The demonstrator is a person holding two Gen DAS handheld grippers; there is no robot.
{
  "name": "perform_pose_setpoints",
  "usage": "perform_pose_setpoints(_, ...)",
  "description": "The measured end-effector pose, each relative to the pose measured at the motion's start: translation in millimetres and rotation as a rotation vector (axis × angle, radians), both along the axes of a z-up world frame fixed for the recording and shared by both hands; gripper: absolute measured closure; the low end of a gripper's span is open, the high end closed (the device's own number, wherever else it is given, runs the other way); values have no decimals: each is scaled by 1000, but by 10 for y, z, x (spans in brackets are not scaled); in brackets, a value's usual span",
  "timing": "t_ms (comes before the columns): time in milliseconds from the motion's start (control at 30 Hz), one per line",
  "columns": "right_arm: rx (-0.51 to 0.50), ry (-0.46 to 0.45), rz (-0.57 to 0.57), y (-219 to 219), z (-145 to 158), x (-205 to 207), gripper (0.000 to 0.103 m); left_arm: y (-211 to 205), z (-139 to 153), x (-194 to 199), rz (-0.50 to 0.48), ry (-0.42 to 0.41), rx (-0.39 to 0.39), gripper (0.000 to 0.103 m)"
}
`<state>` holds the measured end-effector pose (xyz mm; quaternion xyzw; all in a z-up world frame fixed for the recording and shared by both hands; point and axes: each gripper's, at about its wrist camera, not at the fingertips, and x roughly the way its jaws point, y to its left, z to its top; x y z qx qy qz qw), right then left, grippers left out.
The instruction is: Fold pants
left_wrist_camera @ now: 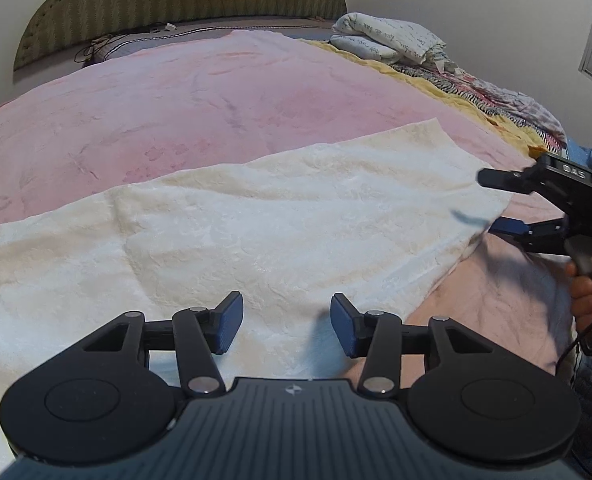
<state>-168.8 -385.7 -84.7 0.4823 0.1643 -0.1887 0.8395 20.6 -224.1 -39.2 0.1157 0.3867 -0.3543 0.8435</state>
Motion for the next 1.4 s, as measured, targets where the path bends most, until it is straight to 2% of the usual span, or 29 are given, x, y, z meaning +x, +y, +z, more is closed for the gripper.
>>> perform_pose_setpoints(100, -19, -21, -61, -106, -12, 137, 28, 17, 56, 74, 35, 34, -38, 42)
perform_pose_setpoints(267, 4, -97, -243, -338, -59, 210, 28, -93, 116, 317, 52, 190, -124, 36)
perform_pose_setpoints(333, 28, -127, -252, -415, -79, 242, 28, -202, 87, 401, 70, 203, -112, 34)
perform_pose_setpoints(367, 34, -120, -255, -450, -90, 257, 37, -259, 59, 430, 89, 197, -89, 34)
perform_pose_setpoints(400, 48, -108, -256, -483, -116, 276, 55, -335, 3, 454, 96, 186, -54, 34)
perform_pose_setpoints(433, 64, -108, -249, -513, -144, 279, 64, -388, -52, 470, 93, 182, -22, 34)
perform_pose_setpoints(467, 88, -111, -250, -551, -188, 267, 78, -422, -92, 461, 96, 174, 1, 34)
perform_pose_setpoints(567, 96, -121, -246, -565, -213, 238, 82, -388, -57, 405, 79, 136, -25, 34)
perform_pose_setpoints(633, 12, -111, -203, -481, -63, 283, 83, -282, 6, 447, 100, 144, -88, 34)
perform_pose_setpoints(733, -230, -49, -61, -166, 348, 496, 83, -12, 116, 597, 169, 214, -291, 33)
perform_pose_setpoints(800, -448, 33, 69, 175, 598, 721, 83, 194, 126, 722, 203, 335, -475, 31)
perform_pose_setpoints(833, -602, 96, 152, 458, 708, 862, 83, 268, 104, 778, 208, 400, -557, 26)
perform_pose_setpoints(867, -709, 139, 215, 668, 748, 964, 83, 324, 64, 834, 213, 471, -636, 20)
perform_pose_setpoints(933, -922, 238, 356, 1156, 707, 1192, 83, 364, -36, 901, 225, 586, -746, 12)
perform_pose_setpoints(967, -980, 264, 401, 1306, 659, 1252, 83, 360, -96, 927, 232, 639, -789, 11)
perform_pose_setpoints(1033, -1048, 288, 473, 1555, 550, 1345, 83, 304, -190, 968, 233, 714, -827, 10)
perform_pose_setpoints(1100, -1060, 291, 503, 1684, 490, 1396, 83, 241, -263, 990, 256, 752, -839, 10)
perform_pose_setpoints(1200, -1106, 288, 513, 1813, 483, 1390, 83, 159, -339, 1056, 288, 764, -819, 10)
perform_pose_setpoints(1333, -1108, 256, 504, 1857, 569, 1334, 83, 191, -416, 1122, 328, 787, -796, 11)
perform_pose_setpoints(1400, -1099, 239, 499, 1872, 613, 1331, 83, 253, -427, 1170, 334, 783, -796, 24)
